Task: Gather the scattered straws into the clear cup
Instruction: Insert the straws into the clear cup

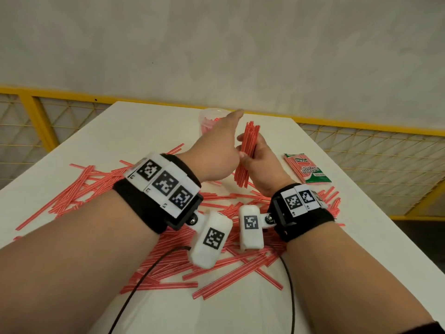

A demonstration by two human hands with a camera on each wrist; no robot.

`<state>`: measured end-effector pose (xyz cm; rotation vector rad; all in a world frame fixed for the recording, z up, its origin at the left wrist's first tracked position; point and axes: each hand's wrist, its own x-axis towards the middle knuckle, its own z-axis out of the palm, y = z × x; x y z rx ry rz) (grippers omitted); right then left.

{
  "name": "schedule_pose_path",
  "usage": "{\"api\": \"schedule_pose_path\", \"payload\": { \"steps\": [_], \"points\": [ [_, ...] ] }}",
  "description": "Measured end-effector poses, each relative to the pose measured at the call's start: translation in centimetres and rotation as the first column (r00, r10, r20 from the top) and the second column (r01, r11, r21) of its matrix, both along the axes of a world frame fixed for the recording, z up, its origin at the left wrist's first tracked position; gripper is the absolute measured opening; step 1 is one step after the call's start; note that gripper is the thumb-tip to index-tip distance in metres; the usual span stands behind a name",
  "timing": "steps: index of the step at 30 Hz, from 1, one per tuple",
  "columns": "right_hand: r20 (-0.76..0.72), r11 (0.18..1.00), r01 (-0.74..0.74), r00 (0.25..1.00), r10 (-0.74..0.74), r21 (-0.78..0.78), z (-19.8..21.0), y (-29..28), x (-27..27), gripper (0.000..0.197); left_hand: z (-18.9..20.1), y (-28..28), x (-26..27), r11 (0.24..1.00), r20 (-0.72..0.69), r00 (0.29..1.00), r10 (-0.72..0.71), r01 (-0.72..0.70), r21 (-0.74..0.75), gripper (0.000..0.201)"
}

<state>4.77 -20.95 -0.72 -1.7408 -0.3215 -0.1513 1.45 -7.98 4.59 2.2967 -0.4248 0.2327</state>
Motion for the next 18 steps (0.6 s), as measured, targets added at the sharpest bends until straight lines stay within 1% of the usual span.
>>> {"api": "schedule_pose_path", "payload": {
  "steps": [2,4,6,7,9,10,12,14,16,18],
  "points": [
    [-0.017,1.000,0.000,1.000,0.000,-0.010,-0.2,0.1,0.2,0.036,0.5,-0.5,0.4,0.995,0.103,0.994,-0.032,0.022,0.096,0.082],
    [-0.016,1.000,0.002,1.000,-0.002,-0.024,-0.4,0.1,0.3,0.036,0.7,-0.7,0.7,0.982,0.156,0.984,-0.091,0.062,0.181,0.085],
    [-0.015,0.999,0.005,1.000,-0.006,-0.053,-0.6,0.1,0.3,0.037,0.4,-0.7,1.2,0.951,0.160,0.977,-0.140,0.088,0.298,0.081],
    [-0.019,0.998,0.007,1.000,-0.008,-0.064,-0.7,0.2,0.2,0.040,0.2,-0.7,1.3,0.930,0.138,0.978,-0.157,0.099,0.354,0.077],
    [-0.036,0.996,0.014,0.999,-0.017,-0.087,-0.7,0.3,0.1,0.054,-0.5,-0.5,1.5,0.896,0.091,0.979,-0.182,0.127,0.426,0.071],
    [-0.039,0.995,0.016,0.999,-0.020,-0.103,-0.6,0.3,0.1,0.061,-0.8,-0.4,1.5,0.889,0.094,0.978,-0.185,0.126,0.440,0.070],
    [-0.036,0.993,0.015,0.999,-0.019,-0.114,-0.5,0.2,0.0,0.065,-1.2,-0.2,1.5,0.888,0.127,0.975,-0.185,0.110,0.447,0.072],
    [-0.047,0.994,0.012,0.999,-0.017,-0.105,-0.5,0.1,0.0,0.064,-1.4,-0.2,1.4,0.881,0.116,0.975,-0.191,0.118,0.458,0.073],
    [-0.057,0.996,0.005,0.998,-0.010,-0.087,-0.6,0.0,0.0,0.061,-1.5,-0.2,1.2,0.881,0.076,0.977,-0.199,0.144,0.451,0.073],
    [-0.057,0.996,-0.007,0.998,0.002,-0.083,-0.7,0.0,0.0,0.051,-1.2,-0.1,1.0,0.891,0.036,0.977,-0.208,0.175,0.418,0.072]
  ]
}}
